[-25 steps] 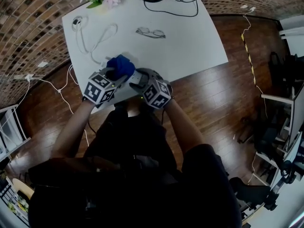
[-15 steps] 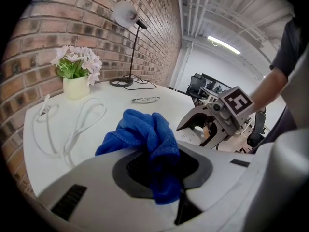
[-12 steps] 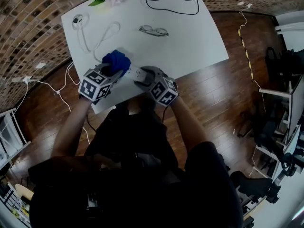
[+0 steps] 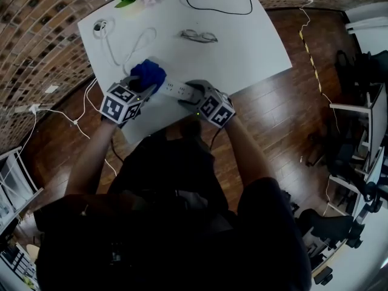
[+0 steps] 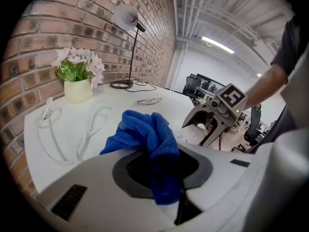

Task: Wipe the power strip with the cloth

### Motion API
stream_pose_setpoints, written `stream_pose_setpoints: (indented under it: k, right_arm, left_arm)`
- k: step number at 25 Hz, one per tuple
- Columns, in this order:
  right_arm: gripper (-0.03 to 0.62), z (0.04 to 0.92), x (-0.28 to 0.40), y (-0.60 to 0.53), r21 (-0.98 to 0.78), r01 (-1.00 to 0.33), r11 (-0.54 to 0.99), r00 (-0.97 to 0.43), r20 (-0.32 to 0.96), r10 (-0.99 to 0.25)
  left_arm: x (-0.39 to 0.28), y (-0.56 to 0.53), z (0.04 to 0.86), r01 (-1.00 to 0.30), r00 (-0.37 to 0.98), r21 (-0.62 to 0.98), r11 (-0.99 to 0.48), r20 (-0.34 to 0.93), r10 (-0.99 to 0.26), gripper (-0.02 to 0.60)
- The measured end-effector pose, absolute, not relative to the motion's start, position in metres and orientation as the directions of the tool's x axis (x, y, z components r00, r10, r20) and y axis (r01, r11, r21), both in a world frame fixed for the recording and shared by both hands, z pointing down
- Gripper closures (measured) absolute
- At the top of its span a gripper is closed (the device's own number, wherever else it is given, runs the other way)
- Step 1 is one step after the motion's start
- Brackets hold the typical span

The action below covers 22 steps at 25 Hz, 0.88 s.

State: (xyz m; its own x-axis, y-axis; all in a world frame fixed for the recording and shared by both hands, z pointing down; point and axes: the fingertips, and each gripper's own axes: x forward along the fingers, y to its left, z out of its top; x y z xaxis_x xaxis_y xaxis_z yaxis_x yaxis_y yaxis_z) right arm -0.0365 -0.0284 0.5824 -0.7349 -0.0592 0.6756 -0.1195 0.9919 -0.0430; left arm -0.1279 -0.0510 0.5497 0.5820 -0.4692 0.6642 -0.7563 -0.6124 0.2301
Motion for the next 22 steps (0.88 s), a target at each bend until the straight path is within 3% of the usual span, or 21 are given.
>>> stream_pose_setpoints:
  k: [22]
  right_arm:
    - [0.313,0.586,-0.036,-0.034,-0.051,-0.157,0.986,-0.730,0.679,-0.081]
  left_arm:
    - [-0.176,-0.062,0.552,-0.795,0.547,0.231,-0.562,0.673,-0.497,0.480]
